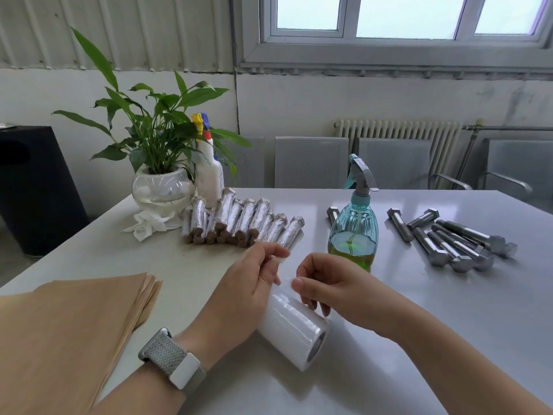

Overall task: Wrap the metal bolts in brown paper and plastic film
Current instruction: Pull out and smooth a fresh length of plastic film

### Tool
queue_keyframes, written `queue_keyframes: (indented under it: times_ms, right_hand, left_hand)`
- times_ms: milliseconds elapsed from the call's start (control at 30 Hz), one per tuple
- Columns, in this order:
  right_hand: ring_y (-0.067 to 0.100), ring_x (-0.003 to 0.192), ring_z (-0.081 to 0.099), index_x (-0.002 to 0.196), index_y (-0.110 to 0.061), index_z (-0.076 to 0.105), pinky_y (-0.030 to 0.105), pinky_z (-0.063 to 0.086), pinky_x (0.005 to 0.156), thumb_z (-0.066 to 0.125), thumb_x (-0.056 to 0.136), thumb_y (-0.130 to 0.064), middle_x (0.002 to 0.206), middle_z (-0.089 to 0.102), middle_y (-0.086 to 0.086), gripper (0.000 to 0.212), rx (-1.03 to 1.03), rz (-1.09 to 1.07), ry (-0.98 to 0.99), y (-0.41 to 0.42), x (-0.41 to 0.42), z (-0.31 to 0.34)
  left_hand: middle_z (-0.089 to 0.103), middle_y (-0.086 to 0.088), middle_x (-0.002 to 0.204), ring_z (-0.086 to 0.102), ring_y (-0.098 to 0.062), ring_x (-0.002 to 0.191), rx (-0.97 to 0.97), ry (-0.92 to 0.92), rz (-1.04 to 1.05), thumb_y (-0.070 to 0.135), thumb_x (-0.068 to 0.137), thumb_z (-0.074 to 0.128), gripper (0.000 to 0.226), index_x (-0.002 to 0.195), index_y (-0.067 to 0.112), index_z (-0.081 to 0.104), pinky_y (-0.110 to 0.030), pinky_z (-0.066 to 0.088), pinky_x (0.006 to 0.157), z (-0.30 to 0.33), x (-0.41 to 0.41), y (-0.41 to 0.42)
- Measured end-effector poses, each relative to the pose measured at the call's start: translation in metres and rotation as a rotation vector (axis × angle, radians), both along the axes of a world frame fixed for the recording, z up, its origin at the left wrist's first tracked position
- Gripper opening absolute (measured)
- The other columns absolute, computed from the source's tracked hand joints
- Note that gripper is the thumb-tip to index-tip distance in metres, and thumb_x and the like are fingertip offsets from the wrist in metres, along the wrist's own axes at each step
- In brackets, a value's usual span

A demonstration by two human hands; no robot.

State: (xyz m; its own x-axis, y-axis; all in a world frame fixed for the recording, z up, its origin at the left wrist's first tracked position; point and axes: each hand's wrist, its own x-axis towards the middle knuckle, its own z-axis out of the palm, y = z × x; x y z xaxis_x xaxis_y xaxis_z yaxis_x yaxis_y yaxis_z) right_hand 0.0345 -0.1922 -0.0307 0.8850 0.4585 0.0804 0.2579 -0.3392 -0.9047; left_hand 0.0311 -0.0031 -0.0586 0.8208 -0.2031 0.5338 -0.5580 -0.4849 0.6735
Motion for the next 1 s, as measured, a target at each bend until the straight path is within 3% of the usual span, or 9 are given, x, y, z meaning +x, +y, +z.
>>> queue_keyframes:
  times_ms: [100,267,400,567,767,933,1000]
  right_hand:
    - [0.014,0.054,0.053,0.086,-0.012,0.056,0.030,0.047,0.054,0.063,0.095,-0.017,0.058,0.059,-0.005,0.013,-0.013,0.024,0.009,0.000,-0.001,0.001]
    - [0.016,0.052,0.053,0.097,-0.009,0.060,0.029,0.049,0.051,0.068,0.091,-0.022,0.056,0.059,-0.003,0.017,-0.006,0.060,0.114,-0.005,-0.001,0.006]
    - [0.015,0.057,0.057,0.082,-0.013,0.066,0.026,0.051,0.053,0.076,0.084,-0.025,0.063,0.059,0.001,0.016,-0.081,0.161,0.282,-0.015,-0.001,0.011]
    - [0.016,0.066,0.060,0.065,-0.024,0.066,0.029,0.055,0.061,0.072,0.088,-0.023,0.070,0.059,0.004,0.024,-0.110,0.233,0.375,-0.025,0.000,0.012]
    - [0.016,0.067,0.059,0.080,-0.012,0.060,0.031,0.055,0.062,0.067,0.090,-0.020,0.068,0.061,0.003,0.016,-0.011,0.145,0.177,-0.026,0.003,0.014]
    - [0.014,0.065,0.061,0.080,-0.014,0.065,0.029,0.055,0.064,0.068,0.091,-0.017,0.067,0.064,0.005,0.012,-0.009,0.050,0.067,-0.025,0.008,0.008]
    - [0.016,0.066,0.062,0.079,-0.017,0.066,0.028,0.054,0.065,0.069,0.090,-0.017,0.067,0.066,0.004,0.012,-0.009,0.042,0.034,-0.024,0.008,0.007]
  left_hand:
    - [0.059,0.015,0.084,0.061,-0.004,0.084,0.069,-0.021,-0.017,0.020,0.103,0.044,0.023,0.107,0.033,0.062,-0.007,0.039,0.073,0.003,-0.001,0.001]
    - [0.061,0.015,0.081,0.063,-0.004,0.077,0.058,-0.021,0.003,0.025,0.100,0.051,0.016,0.088,0.031,0.060,-0.007,0.040,0.067,0.005,0.000,0.004]
    - [0.062,0.016,0.080,0.063,-0.005,0.074,0.057,-0.030,0.016,0.029,0.100,0.051,0.015,0.086,0.033,0.057,-0.008,0.040,0.065,0.005,-0.002,0.004]
    - [0.062,0.016,0.080,0.064,-0.006,0.074,0.062,-0.046,0.033,0.021,0.100,0.049,0.019,0.086,0.030,0.059,-0.007,0.040,0.066,0.006,-0.004,0.003]
    - [0.063,0.010,0.073,0.064,-0.004,0.071,0.045,-0.032,0.076,0.018,0.100,0.050,0.020,0.085,0.025,0.061,-0.007,0.040,0.065,0.009,-0.004,0.006]
    - [0.058,0.019,0.067,0.067,-0.008,0.058,0.057,0.125,0.069,0.028,0.103,0.039,0.024,0.084,0.034,0.053,-0.016,0.044,0.053,0.010,-0.002,0.016]
    - [0.056,0.016,0.066,0.067,-0.014,0.055,0.010,0.159,0.035,0.033,0.103,0.038,0.024,0.085,0.035,0.053,-0.022,0.047,0.051,0.011,-0.004,0.015]
